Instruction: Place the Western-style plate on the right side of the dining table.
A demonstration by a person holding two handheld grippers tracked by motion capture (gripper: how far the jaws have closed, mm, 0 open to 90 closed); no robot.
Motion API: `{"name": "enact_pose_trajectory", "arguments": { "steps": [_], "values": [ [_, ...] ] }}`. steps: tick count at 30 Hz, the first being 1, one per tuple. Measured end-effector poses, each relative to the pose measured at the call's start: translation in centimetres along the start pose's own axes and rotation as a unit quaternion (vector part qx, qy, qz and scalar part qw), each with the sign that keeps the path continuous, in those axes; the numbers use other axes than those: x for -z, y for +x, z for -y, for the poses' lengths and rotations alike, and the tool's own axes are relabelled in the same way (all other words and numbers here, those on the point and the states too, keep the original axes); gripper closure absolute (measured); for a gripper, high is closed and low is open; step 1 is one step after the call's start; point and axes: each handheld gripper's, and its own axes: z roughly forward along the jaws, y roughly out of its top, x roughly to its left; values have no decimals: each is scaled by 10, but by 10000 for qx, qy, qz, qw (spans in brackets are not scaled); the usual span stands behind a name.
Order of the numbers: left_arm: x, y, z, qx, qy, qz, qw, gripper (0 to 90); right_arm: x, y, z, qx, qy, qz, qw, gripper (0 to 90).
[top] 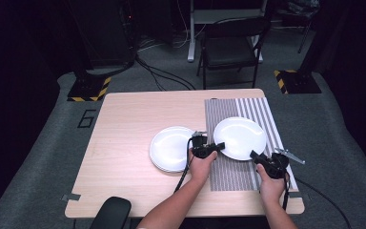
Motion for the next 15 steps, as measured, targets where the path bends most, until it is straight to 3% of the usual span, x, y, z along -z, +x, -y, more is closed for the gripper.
{"name": "enact_pose_trajectory", "arguments": {
  "steps": [15],
  "values": [
    [-7, 0, 0, 50, 64, -18, 10000, 646, -2, -6, -2, 10, 18, 57, 10000, 569]
  ]
}}
